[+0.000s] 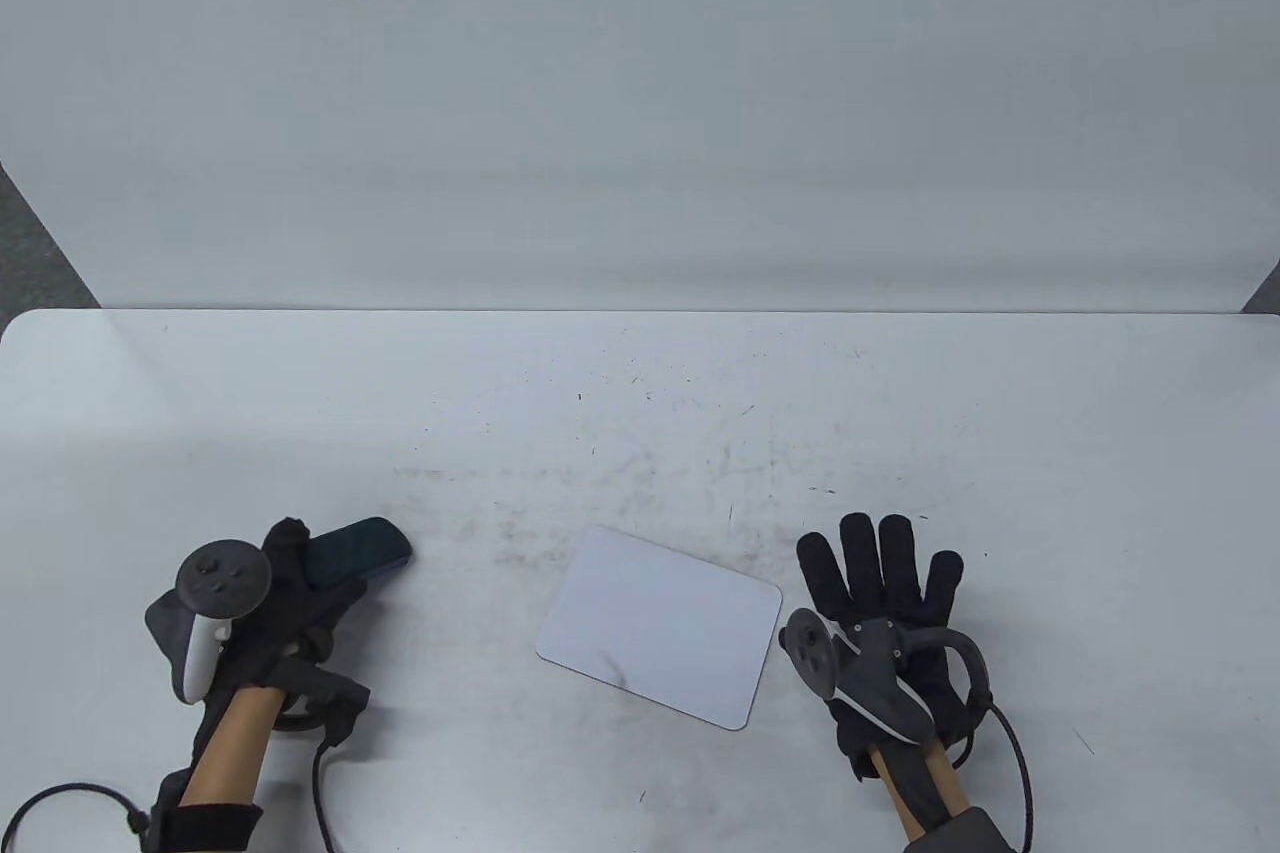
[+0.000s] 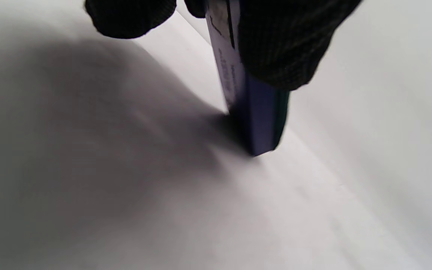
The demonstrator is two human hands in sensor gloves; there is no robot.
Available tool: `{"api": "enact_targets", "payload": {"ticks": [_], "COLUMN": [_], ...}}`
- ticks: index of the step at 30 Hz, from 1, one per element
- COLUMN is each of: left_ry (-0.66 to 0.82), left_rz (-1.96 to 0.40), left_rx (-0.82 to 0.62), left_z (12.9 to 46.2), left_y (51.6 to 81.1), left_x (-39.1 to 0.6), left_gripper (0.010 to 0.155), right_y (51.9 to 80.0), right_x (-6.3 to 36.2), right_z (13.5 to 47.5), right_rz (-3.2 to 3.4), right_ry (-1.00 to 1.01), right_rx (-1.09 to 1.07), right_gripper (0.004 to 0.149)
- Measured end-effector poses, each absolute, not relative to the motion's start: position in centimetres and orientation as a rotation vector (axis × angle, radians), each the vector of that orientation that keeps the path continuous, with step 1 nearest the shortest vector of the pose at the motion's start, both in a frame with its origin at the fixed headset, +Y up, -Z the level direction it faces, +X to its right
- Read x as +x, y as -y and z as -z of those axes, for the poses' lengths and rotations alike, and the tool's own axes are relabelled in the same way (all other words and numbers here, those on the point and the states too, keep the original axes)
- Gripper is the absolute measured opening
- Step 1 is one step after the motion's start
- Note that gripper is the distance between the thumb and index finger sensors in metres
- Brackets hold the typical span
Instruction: Wipe the whiteboard with a whiteboard eraser
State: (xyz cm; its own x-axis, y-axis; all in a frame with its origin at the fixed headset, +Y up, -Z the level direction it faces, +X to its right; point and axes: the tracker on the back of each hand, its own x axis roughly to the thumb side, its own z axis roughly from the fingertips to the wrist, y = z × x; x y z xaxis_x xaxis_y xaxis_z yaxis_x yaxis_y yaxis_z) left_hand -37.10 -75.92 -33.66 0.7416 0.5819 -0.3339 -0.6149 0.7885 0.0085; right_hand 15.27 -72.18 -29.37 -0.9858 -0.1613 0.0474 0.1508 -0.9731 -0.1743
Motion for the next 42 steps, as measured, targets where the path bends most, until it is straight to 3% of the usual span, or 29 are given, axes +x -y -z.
{"api": "enact_targets", "payload": {"ticks": [7,11,16,25,33,42], "left_ry": [-0.405,-0.388,-0.285,0.001,0.154,0.157], "left_rz": [-0.321,-0.284,-0.302,-0.153,0.068,0.157], "left_rx": [-0.202,-0.231,-0.043,0.279,0.304,0.216], "left_z": [34.1,33.8,32.8,29.1,26.8,27.2], "left_y": [76.4,75.9,72.8,67.0,67.5,69.1], "left_x": [-36.1,-35.5,-33.4,-25.9,-20.3,-19.6], "left_gripper": [0.097,0.101,0.095,0.092,0.093,0.094], "right_y": [71.6,71.8,71.7,71.6,71.6,71.9], "right_x": [14.7,14.6,14.6,14.6,14.4,14.3], "right_z": [28.9,28.9,28.9,28.8,28.7,28.7], "right_rz": [2.979,2.98,2.97,2.994,2.982,2.98], "right_ry": [-0.368,-0.386,-0.41,-0.449,-0.454,-0.414], "right_rx": [-0.141,-0.141,-0.146,-0.119,-0.125,-0.137], "right_gripper": [0.08,0.08,0.078,0.078,0.078,0.078]}}
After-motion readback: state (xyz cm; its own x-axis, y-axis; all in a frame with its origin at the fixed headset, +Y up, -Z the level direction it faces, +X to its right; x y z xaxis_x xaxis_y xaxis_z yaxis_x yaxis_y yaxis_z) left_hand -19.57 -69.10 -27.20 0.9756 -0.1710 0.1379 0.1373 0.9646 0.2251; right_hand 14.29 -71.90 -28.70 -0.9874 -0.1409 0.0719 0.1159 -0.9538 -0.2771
